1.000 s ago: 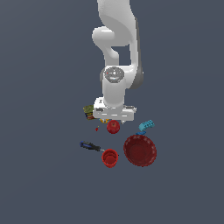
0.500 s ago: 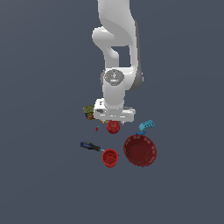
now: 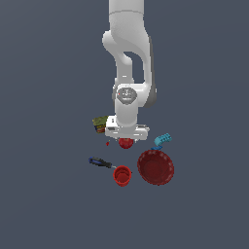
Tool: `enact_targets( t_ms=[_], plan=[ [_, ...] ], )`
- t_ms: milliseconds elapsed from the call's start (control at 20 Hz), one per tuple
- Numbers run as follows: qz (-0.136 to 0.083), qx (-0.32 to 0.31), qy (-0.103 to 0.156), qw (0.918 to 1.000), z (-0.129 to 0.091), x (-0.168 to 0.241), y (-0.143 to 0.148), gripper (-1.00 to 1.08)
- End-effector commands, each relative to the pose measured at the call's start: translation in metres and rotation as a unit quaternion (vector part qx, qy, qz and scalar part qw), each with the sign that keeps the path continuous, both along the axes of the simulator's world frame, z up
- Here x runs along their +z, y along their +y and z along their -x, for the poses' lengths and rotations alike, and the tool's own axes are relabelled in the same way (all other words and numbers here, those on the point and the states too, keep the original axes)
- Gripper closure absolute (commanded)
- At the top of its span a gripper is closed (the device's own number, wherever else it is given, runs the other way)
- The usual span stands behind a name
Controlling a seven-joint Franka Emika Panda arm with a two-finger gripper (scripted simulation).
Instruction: Pick up a designated object from a clutter of objects.
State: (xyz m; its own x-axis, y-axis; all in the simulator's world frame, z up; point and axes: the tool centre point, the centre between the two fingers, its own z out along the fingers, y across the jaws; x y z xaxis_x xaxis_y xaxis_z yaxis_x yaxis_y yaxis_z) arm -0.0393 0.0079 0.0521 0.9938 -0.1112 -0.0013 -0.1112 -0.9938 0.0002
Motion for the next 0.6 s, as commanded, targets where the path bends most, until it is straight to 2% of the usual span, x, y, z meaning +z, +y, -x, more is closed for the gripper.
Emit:
enact_targets(
  t_ms=[0,100,150,550],
  plan=[
    [0.0,0.0,-0.001,1.0,-0.0005,-0.005,0.0,-0.92],
    [0.0,0.0,-0.001,1.0,-0.0006,-0.0061,0.0,-0.92],
    [0.0,0.0,-0.001,1.0,-0.0006,-0.0061,0.0,1.08],
    [0.0,0.0,-0.001,1.0,-0.0006,-0.0061,0.0,1.08]
  ],
)
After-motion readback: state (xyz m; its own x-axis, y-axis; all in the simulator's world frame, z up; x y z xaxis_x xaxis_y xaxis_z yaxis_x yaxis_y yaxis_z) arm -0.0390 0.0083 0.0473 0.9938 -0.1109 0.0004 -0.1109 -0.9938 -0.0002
